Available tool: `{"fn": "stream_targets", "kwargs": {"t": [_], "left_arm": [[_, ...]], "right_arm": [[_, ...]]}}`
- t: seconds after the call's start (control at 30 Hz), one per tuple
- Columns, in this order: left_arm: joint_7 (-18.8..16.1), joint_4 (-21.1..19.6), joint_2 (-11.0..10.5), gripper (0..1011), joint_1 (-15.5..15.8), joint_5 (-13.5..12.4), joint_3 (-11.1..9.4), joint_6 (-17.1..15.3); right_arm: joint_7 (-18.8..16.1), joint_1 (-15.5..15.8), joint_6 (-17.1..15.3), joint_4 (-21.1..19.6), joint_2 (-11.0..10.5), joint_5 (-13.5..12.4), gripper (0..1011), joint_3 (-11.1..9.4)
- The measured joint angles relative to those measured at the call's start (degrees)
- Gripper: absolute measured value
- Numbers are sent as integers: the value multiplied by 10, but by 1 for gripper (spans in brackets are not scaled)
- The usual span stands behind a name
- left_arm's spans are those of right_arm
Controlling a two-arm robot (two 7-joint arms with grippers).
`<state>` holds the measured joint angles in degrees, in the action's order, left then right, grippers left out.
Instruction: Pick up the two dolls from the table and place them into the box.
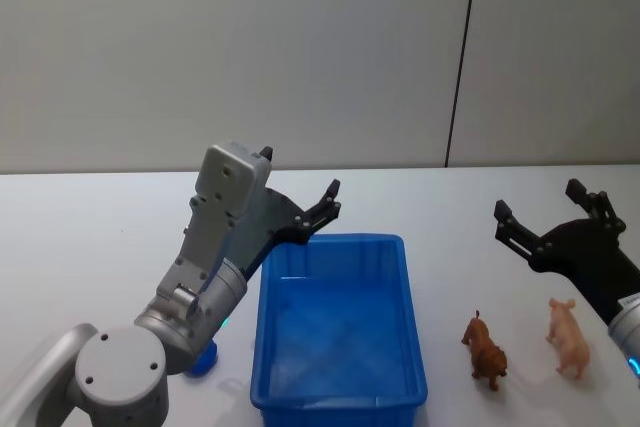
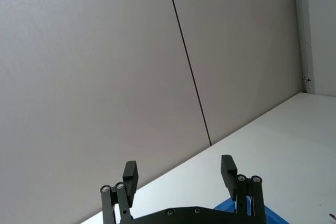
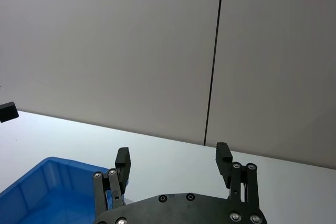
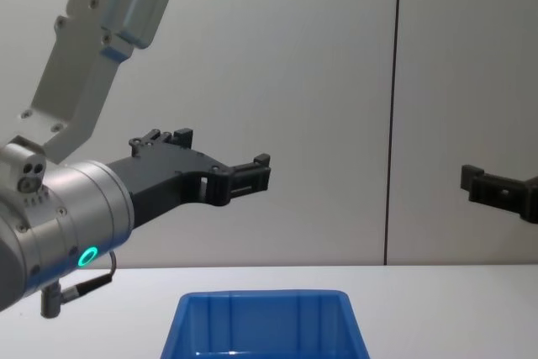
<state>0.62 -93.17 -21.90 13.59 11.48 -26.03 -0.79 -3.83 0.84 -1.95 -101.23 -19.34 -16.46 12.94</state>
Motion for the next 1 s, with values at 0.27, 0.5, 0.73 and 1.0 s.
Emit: {"fn": "stream_targets", "kwargs": {"t": [0.27, 0.5, 0.73, 1.0], "left_arm": [[0, 0, 0, 1001, 0, 0, 0, 0], [0, 0, 0, 1001, 0, 0, 0, 0], [0, 0, 0, 1001, 0, 0, 0, 0], [0, 0, 0, 1001, 0, 0, 0, 0]], "right_arm": [[0, 0, 0, 0, 0, 0, 1001, 0], [0, 0, 0, 0, 0, 0, 1001, 0], [-2, 0, 0, 1, -1, 0, 1001, 0], [-25, 6, 0, 8, -14, 7, 1001, -5]]}}
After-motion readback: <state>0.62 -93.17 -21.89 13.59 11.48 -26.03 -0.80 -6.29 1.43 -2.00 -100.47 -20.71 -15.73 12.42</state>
